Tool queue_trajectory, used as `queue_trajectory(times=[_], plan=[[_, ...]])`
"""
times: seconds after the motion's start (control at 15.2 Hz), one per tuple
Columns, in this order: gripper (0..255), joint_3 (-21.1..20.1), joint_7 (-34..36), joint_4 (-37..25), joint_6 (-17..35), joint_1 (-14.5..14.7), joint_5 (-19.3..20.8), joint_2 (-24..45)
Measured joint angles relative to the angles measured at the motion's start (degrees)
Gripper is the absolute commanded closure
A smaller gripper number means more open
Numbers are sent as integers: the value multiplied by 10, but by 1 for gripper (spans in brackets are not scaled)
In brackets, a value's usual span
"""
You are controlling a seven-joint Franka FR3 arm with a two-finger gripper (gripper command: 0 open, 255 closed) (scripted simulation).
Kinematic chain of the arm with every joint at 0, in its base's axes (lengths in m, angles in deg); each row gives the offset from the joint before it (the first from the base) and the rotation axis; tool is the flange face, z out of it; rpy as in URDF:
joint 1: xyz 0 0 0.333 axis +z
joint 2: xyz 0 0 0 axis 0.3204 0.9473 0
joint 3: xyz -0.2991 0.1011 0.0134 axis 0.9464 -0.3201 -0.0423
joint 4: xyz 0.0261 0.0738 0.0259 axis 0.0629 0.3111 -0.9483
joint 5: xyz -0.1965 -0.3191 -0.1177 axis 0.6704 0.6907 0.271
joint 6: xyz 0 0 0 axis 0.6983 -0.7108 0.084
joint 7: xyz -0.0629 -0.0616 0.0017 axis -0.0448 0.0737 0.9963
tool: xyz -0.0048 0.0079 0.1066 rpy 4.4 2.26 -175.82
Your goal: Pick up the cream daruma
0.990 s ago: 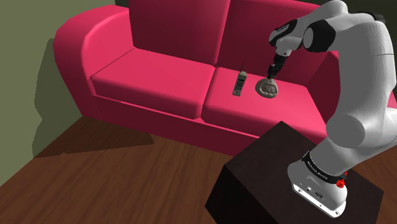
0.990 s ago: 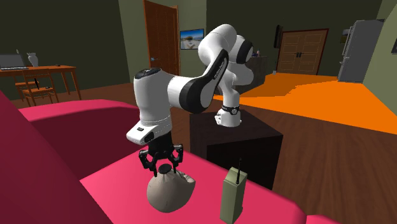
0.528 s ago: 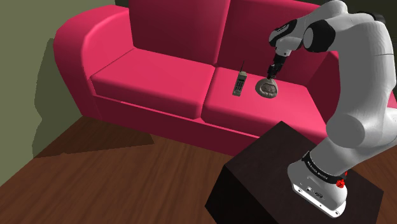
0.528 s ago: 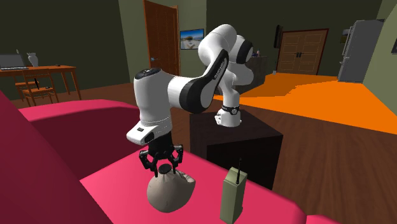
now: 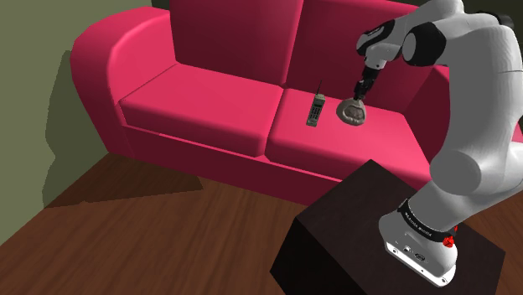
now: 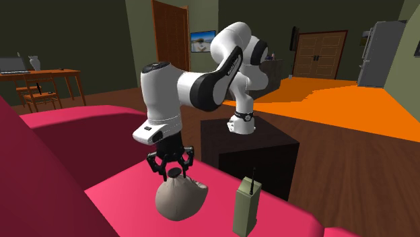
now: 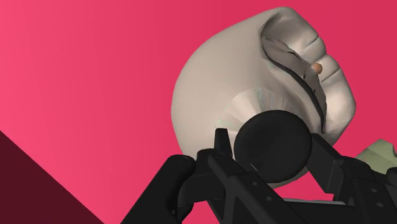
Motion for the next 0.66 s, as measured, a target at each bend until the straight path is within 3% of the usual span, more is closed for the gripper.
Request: queue_trajectory(times=[0.66], plan=[[255,10,8,-23,-53,2,14,-32]])
